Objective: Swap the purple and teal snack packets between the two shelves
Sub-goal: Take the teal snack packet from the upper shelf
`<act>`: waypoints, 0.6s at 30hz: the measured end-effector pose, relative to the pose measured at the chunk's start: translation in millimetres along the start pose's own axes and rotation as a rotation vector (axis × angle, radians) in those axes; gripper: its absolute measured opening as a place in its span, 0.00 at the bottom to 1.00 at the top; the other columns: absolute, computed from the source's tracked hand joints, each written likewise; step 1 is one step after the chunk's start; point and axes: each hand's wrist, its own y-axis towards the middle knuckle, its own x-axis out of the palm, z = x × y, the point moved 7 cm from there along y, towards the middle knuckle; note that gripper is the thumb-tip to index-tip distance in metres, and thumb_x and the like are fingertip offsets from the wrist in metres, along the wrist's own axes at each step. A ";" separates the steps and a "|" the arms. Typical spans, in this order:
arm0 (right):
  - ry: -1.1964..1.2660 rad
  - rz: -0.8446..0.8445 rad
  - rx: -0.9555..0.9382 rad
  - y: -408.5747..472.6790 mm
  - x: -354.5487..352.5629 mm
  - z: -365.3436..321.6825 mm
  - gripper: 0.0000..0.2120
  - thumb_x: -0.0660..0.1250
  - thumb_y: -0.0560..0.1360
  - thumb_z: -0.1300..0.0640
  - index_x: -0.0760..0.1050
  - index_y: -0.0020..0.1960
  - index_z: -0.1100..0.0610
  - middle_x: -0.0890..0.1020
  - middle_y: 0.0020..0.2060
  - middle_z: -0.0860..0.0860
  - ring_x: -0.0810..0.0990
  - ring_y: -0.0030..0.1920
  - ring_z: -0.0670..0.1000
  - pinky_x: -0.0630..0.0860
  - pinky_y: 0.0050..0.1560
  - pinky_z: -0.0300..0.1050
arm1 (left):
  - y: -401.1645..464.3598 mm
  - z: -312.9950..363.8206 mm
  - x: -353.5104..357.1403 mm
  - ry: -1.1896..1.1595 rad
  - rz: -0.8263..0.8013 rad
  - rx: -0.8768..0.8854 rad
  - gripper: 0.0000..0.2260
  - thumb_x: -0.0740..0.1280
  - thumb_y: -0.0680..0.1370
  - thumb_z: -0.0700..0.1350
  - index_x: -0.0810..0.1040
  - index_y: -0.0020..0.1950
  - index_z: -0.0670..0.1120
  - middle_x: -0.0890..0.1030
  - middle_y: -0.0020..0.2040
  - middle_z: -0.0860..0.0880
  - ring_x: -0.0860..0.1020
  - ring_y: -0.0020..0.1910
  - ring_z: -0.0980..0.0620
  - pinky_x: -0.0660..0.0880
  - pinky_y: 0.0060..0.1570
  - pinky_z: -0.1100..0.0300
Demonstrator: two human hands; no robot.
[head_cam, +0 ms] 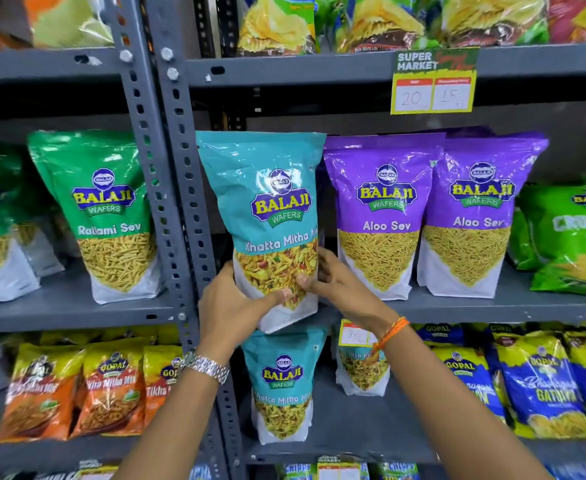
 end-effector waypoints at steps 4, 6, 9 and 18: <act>0.069 -0.057 -0.009 -5.6 -0.3 -11.2 0.22 0.72 0.73 0.70 0.76 0.61 0.51 0.86 0.52 0.45 0.84 0.52 0.41 0.80 0.52 0.36 | -13.4 -10.1 -13.1 -0.130 -0.084 -0.053 0.38 0.83 0.51 0.66 0.83 0.57 0.53 0.88 0.54 0.55 0.87 0.52 0.51 0.85 0.52 0.44; 0.103 -0.063 -0.018 -13.0 1.2 -18.8 0.21 0.72 0.71 0.73 0.77 0.58 0.54 0.87 0.47 0.44 0.86 0.49 0.41 0.81 0.49 0.35 | -21.0 -10.1 -19.1 -0.185 -0.128 -0.058 0.35 0.84 0.51 0.62 0.83 0.55 0.52 0.89 0.53 0.54 0.87 0.52 0.51 0.85 0.53 0.44; 0.122 -0.082 -0.024 -30.6 3.8 -27.4 0.20 0.74 0.70 0.72 0.79 0.57 0.55 0.88 0.47 0.45 0.86 0.49 0.43 0.82 0.51 0.37 | -37.7 -5.2 -22.5 -0.255 -0.197 -0.067 0.34 0.87 0.54 0.55 0.83 0.57 0.50 0.89 0.54 0.53 0.87 0.53 0.53 0.85 0.52 0.51; 0.064 -0.019 0.067 -129.5 -26.2 20.6 0.25 0.80 0.65 0.61 0.80 0.61 0.52 0.88 0.52 0.44 0.86 0.55 0.44 0.81 0.52 0.39 | -111.0 -27.8 36.0 -0.350 -0.408 -0.128 0.31 0.88 0.57 0.49 0.83 0.57 0.51 0.89 0.53 0.55 0.87 0.54 0.56 0.83 0.51 0.60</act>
